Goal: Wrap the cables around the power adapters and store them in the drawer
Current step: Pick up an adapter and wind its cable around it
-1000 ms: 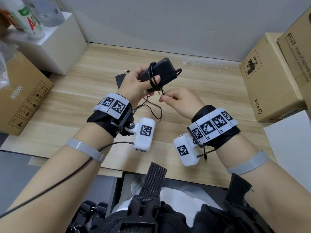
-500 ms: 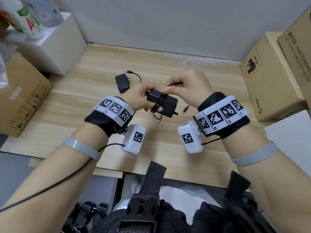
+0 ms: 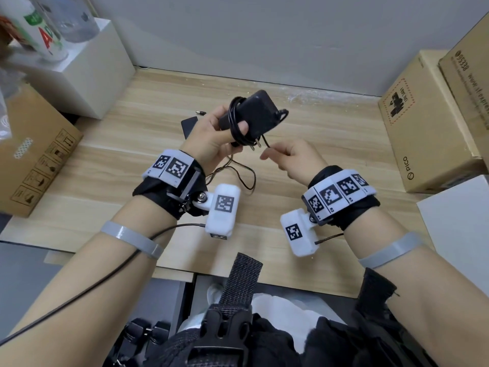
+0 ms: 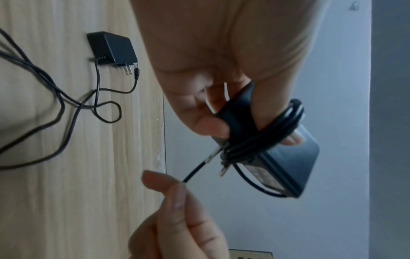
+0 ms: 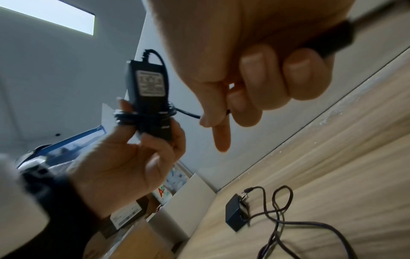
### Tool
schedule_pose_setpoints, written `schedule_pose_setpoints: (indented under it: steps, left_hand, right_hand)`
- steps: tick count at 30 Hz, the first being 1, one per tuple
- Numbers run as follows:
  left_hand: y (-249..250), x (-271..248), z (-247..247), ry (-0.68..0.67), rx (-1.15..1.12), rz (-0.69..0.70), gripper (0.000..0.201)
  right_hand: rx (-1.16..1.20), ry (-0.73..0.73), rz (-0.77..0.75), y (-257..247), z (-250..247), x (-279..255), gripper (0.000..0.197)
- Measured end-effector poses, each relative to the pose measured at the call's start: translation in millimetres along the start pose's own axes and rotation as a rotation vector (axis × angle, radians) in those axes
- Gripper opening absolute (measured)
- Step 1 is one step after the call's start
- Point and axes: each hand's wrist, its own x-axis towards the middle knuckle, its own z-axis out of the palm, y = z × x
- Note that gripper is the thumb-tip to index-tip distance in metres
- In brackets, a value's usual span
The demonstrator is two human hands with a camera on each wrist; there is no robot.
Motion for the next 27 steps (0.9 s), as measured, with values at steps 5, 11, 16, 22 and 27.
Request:
schedule_pose_setpoints:
  steps: [5,11,16,22,27]
  left_hand:
    - [1,4,-1,0.098,0.045,0.009,0.024]
    - [-6,6,0,0.174,0.115,-0.034,0.026]
    - [-7,6,1,0.194,0.178,-0.054,0.028]
    - [-6,4,7,0.191,0.156,-0.060,0.025]
    - [-8,3,16,0.206,0.103,-0.029,0.034]
  right_hand:
    - [-0.143,-0.121,-0.044,-8,9,-7,0.031]
    - [-0.315,-0.181,-0.127,-25,6,-13,0.042]
    - [-0.263,-0.065,-0.231,-32,-4,-14,0.022]
    - [0.076,0.240,-0.175,-34,-7,-12,0.005]
    - [0.352,0.307,-0.133,-36,-7,-14,0.018]
